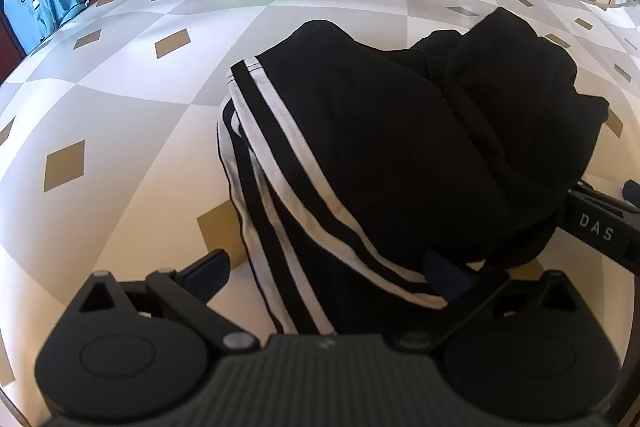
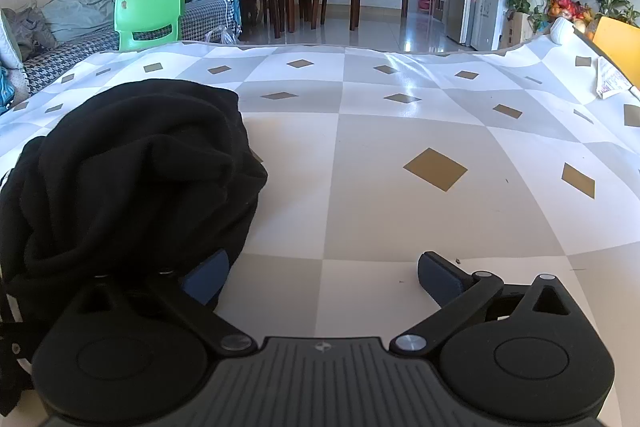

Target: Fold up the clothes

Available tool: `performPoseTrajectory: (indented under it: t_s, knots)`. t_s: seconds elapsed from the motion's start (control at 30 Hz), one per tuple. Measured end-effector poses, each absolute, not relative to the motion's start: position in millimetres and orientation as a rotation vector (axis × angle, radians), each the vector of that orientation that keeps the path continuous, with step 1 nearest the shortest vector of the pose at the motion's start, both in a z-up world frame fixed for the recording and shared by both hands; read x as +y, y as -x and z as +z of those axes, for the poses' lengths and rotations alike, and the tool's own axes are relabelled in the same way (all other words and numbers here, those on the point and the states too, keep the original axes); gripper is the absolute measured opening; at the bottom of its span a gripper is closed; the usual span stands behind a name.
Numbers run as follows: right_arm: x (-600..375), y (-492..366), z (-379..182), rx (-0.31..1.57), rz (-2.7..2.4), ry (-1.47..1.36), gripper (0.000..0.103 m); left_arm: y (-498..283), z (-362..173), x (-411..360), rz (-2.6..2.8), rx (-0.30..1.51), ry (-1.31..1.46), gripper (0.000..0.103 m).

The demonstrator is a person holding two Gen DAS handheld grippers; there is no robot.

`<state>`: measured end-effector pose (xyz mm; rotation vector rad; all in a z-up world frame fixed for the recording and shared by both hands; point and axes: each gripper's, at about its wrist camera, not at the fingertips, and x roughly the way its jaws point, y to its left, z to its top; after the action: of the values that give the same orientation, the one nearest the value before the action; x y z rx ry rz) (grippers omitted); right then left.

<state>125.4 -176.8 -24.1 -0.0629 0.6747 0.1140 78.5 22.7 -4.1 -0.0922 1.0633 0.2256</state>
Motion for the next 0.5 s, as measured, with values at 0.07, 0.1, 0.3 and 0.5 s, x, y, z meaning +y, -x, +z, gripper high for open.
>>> performPoseTrajectory:
  t_s: [0.07, 0.1, 0.3, 0.5]
  knots:
    - [-177.2, -125.3, -24.1, 0.675, 0.114, 0.063, 0.102, -79.6, -3.9, 22.8, 0.225, 1.066, 0.092, 0.103]
    - [-177.2, -125.6, -24.1, 0.675, 0.114, 0.063, 0.102, -79.6, -3.7, 23.0, 0.225, 1.067, 0.09, 0.103]
    - [-177.0, -126.1, -24.2, 0.675, 0.114, 0.063, 0.103, -79.3, -3.0, 21.7, 0.226, 1.067, 0.077, 0.103]
    - [-176.5, -126.1, -24.5, 0.675, 0.114, 0.063, 0.103, -78.6, -3.2, 23.6, 0.225, 1.077, 0.089, 0.103]
